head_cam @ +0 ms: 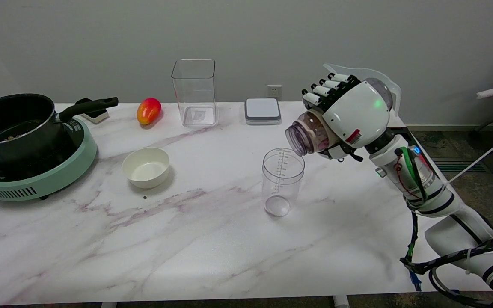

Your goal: Pour the contents of the bottle into the measuring cup.

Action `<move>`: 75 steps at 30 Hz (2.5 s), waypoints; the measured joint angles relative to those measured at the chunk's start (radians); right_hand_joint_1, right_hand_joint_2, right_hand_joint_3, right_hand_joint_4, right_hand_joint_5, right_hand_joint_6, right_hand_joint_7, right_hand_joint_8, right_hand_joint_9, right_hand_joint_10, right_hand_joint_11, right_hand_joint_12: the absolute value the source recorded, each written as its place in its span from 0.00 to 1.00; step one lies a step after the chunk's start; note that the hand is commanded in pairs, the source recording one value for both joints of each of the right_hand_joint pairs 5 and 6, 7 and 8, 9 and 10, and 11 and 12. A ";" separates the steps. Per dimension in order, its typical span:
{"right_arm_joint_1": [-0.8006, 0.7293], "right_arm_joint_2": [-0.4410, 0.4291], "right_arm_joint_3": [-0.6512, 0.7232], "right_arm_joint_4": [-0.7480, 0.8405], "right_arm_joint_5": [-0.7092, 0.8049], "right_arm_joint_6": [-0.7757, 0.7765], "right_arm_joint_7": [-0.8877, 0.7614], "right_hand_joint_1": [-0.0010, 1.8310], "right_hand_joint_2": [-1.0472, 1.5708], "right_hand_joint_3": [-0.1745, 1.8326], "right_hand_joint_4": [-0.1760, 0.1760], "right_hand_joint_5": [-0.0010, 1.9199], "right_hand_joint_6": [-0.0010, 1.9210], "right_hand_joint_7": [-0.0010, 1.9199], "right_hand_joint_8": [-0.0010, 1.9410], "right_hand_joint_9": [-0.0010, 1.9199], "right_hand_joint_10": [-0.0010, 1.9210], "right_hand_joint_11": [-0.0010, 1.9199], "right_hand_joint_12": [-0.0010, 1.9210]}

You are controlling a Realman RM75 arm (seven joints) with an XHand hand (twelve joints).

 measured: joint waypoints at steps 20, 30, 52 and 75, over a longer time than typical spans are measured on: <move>-0.008 0.000 0.100 0.067 -0.154 -0.026 0.107 0.77 0.77 0.31 0.50 0.81 0.81 0.72 0.71 0.67 0.67 0.59 0.59; -0.011 0.004 0.136 0.091 -0.209 -0.030 0.145 0.77 0.77 0.31 0.50 0.81 0.81 0.72 0.71 0.67 0.67 0.58 0.58; -0.013 0.024 0.174 0.117 -0.271 -0.044 0.188 0.76 0.77 0.31 0.50 0.83 0.83 0.72 0.71 0.67 0.67 0.59 0.58; -0.012 0.029 0.165 0.149 -0.308 -0.084 0.197 0.76 0.79 0.30 0.50 0.83 0.83 0.72 0.71 0.67 0.67 0.59 0.59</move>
